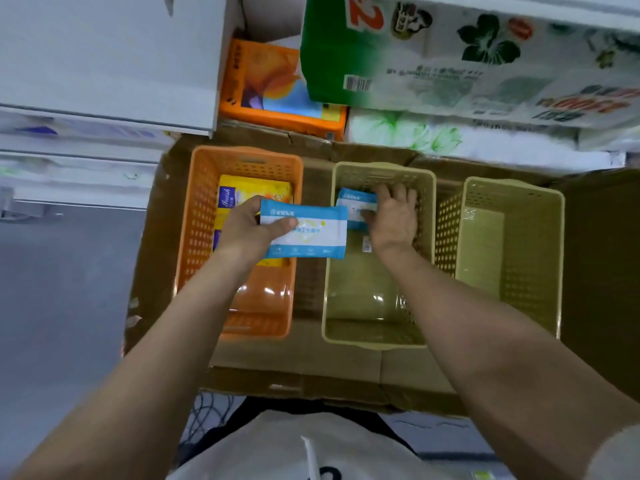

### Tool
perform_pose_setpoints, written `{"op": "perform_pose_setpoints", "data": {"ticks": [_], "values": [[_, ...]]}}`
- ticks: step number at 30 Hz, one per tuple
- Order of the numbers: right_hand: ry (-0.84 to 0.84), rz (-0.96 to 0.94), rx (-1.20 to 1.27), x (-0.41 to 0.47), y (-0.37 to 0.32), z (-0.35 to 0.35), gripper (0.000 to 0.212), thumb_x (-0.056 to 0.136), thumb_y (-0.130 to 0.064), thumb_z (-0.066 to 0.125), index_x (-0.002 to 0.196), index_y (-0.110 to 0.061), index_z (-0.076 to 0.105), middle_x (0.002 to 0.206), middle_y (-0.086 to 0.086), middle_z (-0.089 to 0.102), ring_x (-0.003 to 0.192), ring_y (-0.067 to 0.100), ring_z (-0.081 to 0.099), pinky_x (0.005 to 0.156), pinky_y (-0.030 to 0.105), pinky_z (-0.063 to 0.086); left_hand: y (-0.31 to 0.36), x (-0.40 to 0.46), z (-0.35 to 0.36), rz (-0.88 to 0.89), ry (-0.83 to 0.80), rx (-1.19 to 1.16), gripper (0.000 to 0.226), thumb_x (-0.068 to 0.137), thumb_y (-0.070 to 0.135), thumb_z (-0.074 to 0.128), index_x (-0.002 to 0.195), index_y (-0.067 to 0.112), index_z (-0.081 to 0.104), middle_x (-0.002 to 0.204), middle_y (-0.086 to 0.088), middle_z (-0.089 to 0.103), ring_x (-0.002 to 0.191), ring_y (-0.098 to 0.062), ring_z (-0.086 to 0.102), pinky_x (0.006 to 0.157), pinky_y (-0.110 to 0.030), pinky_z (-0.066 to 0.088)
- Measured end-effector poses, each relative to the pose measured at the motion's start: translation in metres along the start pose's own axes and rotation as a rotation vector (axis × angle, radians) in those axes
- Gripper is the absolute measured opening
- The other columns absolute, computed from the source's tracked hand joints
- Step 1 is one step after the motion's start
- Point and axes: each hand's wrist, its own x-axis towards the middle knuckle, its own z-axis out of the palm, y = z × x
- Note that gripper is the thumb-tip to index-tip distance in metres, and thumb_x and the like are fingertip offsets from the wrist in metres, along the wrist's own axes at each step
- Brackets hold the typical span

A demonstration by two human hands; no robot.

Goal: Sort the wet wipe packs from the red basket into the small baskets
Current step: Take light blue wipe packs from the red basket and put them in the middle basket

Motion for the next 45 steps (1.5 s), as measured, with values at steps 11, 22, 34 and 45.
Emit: {"op": "perform_pose_setpoints", "data": {"ticks": [11,22,34,45], "values": [[-0.67,-0.151,0.561,-0.005,0.018,-0.098,0.028,0.082,-0.038,0.077,0.109,-0.032,0.069,0.1,-0.014,0.07,0.093,0.009,0.068,0.071,0.016,0.048,0.017,0.003,0.07,0.173,-0.036,0.103,0.028,0.081,0.018,0.079,0.102,0.017,0.062,0.095,0.002,0.068,0.089,-0.016,0.068,0.071,-0.023,0.054],[-0.497,-0.116,0.052,-0.005,0.014,-0.048,0.053,0.087,-0.036,0.072,0.136,-0.02,0.058,0.137,0.005,0.055,0.122,0.024,0.054,0.098,0.032,0.043,-0.004,0.0,0.084,0.165,0.021,0.308,0.049,0.088,0.012,0.069,0.132,0.028,0.054,0.106,0.009,0.063,0.097,-0.006,0.057,0.057,-0.003,0.045],[-0.551,-0.13,-0.044,0.0,0.013,-0.021,0.054,0.089,-0.033,0.071,0.138,-0.02,0.054,0.136,0.006,0.054,0.121,0.025,0.053,0.099,0.036,0.046,-0.012,0.0,0.078,0.153,-0.02,0.319,0.059,0.089,0.011,0.068,0.141,0.032,0.049,0.087,0.011,0.059,0.089,-0.007,0.059,0.05,-0.002,0.044],[-0.5,-0.115,-0.086,-0.014,0.017,-0.018,0.052,0.089,-0.033,0.07,0.138,-0.023,0.054,0.134,0.006,0.057,0.122,0.025,0.054,0.101,0.039,0.047,-0.017,0.002,0.083,0.114,0.004,0.274,0.053,0.09,0.011,0.067,0.134,0.035,0.05,0.091,0.011,0.059,0.081,0.0,0.057,0.051,-0.008,0.043]]}}
